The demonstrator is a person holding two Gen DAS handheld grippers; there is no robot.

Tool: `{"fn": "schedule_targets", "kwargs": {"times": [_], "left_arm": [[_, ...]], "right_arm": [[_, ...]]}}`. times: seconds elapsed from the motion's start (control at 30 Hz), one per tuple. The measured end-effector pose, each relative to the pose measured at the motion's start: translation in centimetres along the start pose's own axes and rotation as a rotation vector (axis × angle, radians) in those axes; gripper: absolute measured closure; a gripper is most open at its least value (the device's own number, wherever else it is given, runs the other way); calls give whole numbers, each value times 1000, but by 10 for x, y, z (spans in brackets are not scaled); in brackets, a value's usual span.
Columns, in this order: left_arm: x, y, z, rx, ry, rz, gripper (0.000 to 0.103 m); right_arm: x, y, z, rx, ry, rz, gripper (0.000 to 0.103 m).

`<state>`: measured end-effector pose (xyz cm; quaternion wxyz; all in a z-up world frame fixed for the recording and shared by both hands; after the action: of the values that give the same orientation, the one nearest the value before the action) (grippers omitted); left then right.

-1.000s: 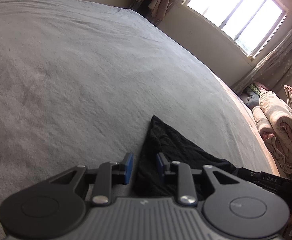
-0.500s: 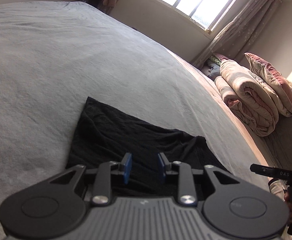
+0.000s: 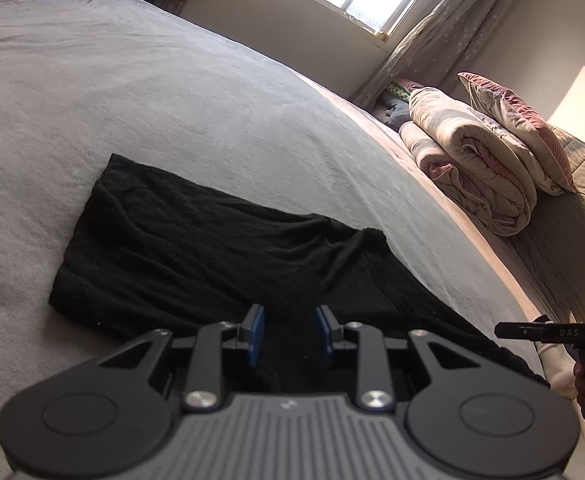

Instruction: Fold clothes

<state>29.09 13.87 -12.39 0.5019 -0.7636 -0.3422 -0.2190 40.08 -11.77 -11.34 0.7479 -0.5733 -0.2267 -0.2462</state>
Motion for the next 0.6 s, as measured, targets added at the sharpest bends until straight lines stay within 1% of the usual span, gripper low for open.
{"fn": "schedule_targets", "kwargs": {"times": [0.07,0.17,0.23,0.27,0.3,0.37,0.4,0.43,0.53,0.6], "left_arm": [[0,1,0,0,6,-1,74],[0,1,-1,1,15,-4,74],[0,1,-1,0,17,-4,74],[0,1,0,-2,15,-4,74],[0,1,1,-4,13,-4,74],[0,1,2,-8,7,-2,74],[0,1,2,-10,5,-2,74],[0,1,3,-11,1,-1,74],[1,1,3,-15,-5,-1,74],[0,1,3,-15,-5,-2,74]], "right_arm": [[2,12,7,17,2,17,55],[4,29,16,44,27,44,68],[6,34,22,59,30,37,69],[7,37,26,62,14,43,74],[7,40,30,63,-2,48,87],[6,49,32,23,-53,77,99],[8,50,33,6,-76,74,101],[13,50,32,-19,-94,61,102],[33,50,22,-128,-122,0,102],[46,53,13,-168,-103,-32,102]]}}
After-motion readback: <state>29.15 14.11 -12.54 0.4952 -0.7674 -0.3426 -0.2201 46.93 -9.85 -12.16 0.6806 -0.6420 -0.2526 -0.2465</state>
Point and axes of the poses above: each gripper's, at about its wrist camera, not at the fingertips, and y roughly the way its jaws point, z to its left, x to its top, the point moved 10 cm from there along y, roughly the way its jaws point, and after that the axes turned 8 degrees about x, right-handed, at the moved point
